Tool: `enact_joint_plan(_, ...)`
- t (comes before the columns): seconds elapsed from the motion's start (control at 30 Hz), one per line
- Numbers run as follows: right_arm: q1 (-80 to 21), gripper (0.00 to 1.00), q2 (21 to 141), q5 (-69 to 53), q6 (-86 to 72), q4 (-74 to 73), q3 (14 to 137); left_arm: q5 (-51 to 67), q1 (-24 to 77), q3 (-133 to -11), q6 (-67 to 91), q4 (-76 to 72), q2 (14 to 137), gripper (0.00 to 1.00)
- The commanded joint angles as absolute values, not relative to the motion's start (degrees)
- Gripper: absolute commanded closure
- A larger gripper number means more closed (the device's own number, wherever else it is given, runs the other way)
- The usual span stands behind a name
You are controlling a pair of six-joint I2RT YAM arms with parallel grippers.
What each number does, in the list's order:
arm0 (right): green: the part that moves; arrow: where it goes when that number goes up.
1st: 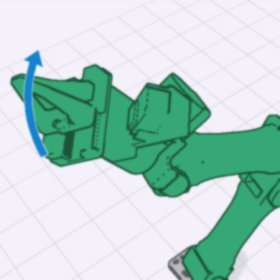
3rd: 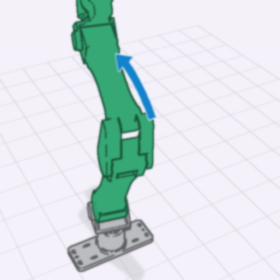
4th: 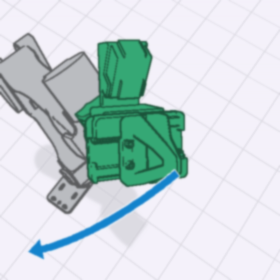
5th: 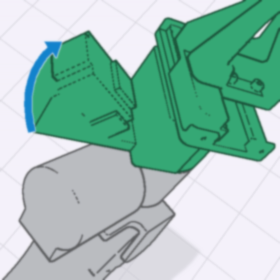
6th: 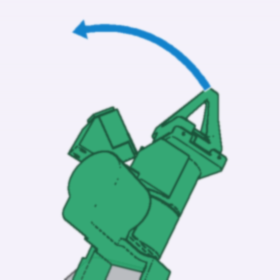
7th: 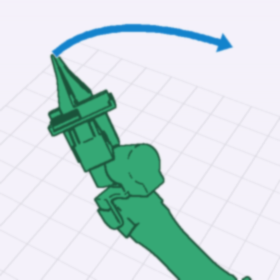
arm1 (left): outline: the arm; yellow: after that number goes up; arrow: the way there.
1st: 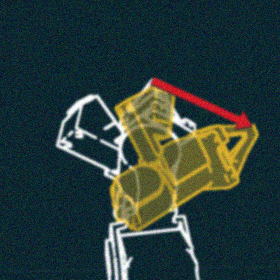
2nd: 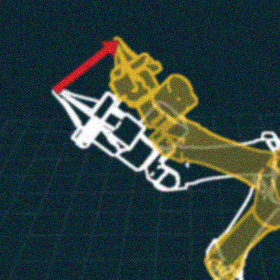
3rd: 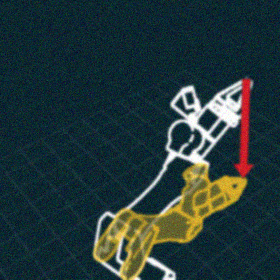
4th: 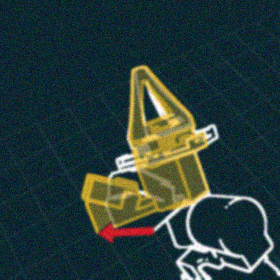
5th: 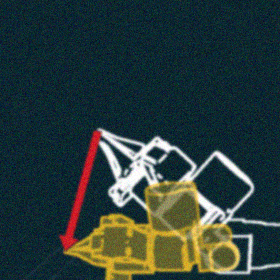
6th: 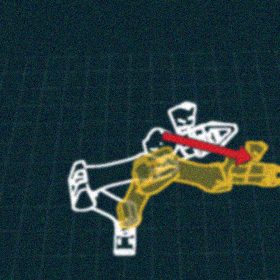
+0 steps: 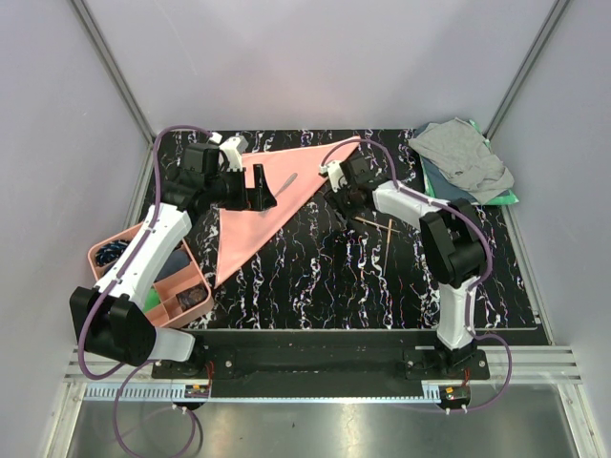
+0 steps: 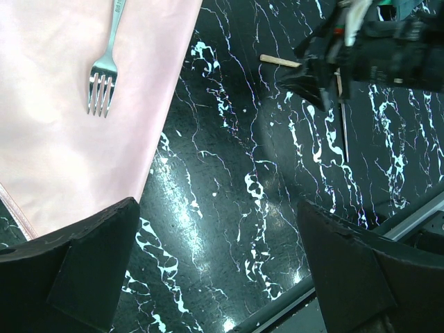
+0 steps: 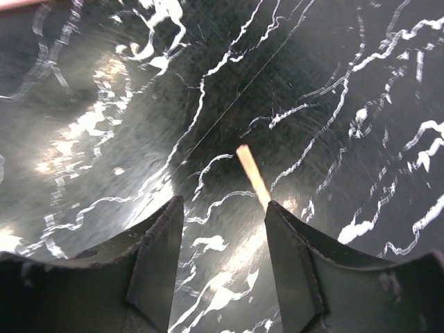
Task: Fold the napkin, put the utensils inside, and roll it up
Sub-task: Grab a utensil with the right arm
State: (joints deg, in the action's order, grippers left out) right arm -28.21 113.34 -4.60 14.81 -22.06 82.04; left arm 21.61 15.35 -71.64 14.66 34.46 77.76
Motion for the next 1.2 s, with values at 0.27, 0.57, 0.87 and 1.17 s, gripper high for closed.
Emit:
enact_joint_plan(0.27,-25.0,0.48,116.8,-7.1,22.5,-23.8,85.2,22.0,15.6,-73.0,14.4,32.0,77.2,0.01)
enact_joint_plan(0.57,-24.9,0.58,119.6,-8.1,23.9,-27.9,85.8,21.9,15.6,-73.0,14.5,32.0,76.9,0.01)
enact_joint_plan(0.87,-25.0,0.90,122.6,-6.0,22.6,-32.8,89.0,21.7,15.6,-73.0,14.5,31.9,76.5,0.01)
enact_joint_plan(1.17,-27.9,1.00,117.4,-0.4,0.6,-35.2,94.5,22.1,15.6,-73.1,14.7,31.9,76.7,0.01)
